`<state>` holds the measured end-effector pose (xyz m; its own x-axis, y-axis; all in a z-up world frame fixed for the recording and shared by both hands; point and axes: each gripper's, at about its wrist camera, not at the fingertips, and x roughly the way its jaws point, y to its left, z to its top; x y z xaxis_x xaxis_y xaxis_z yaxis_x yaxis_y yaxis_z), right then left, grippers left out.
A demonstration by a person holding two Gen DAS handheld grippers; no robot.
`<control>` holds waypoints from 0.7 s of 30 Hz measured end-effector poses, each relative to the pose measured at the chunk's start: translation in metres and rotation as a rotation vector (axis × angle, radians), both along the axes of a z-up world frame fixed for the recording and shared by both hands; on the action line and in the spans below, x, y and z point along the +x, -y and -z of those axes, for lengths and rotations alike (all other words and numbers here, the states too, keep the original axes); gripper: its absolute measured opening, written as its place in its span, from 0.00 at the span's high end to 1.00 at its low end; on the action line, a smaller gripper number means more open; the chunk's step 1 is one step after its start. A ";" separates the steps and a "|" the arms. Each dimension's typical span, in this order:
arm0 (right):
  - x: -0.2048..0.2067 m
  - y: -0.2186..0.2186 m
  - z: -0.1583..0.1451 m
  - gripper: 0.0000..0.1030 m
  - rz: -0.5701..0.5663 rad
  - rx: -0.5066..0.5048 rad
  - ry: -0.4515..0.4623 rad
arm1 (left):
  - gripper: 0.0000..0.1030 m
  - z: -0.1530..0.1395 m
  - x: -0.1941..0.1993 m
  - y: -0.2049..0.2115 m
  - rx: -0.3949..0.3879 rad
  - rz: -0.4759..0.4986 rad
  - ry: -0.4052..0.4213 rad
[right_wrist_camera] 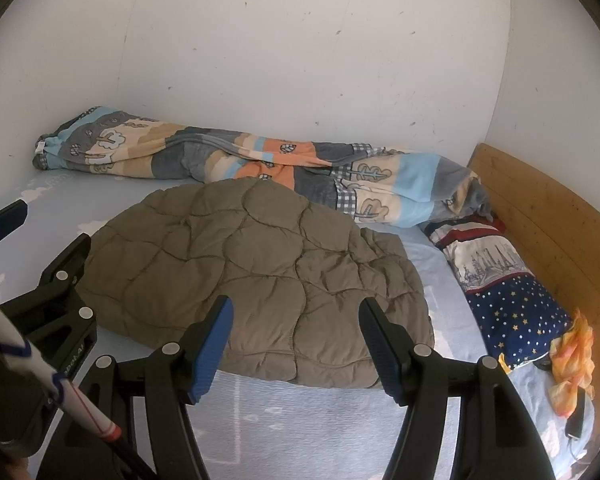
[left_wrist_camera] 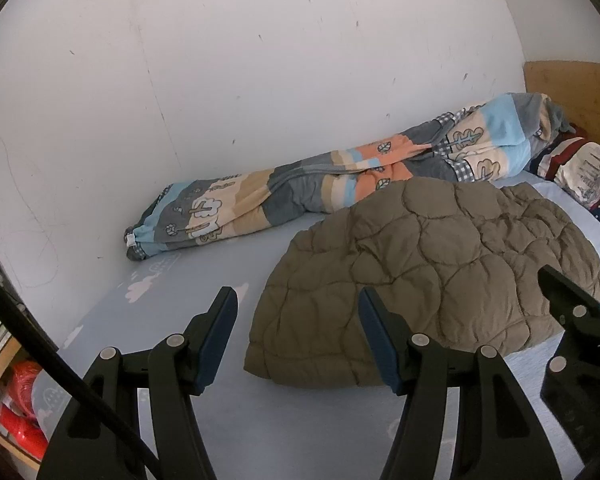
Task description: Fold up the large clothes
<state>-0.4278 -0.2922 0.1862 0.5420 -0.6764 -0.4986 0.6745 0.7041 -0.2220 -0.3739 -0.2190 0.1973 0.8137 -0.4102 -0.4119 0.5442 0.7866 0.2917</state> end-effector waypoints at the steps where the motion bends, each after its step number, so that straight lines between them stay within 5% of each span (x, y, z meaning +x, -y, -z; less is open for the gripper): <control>1: -0.001 0.002 0.000 0.32 0.002 0.002 0.000 | 0.40 0.002 0.002 0.001 0.003 -0.001 -0.003; 5: -0.002 0.018 0.007 0.29 0.008 0.039 -0.003 | 0.40 0.014 0.020 0.007 0.022 -0.007 -0.078; 14: -0.018 0.122 0.054 0.28 0.140 0.329 0.055 | 0.40 0.059 0.117 0.010 0.022 -0.085 -0.350; 21: -0.014 0.160 0.093 0.28 0.206 0.476 0.028 | 0.40 0.095 0.164 0.008 0.026 -0.158 -0.464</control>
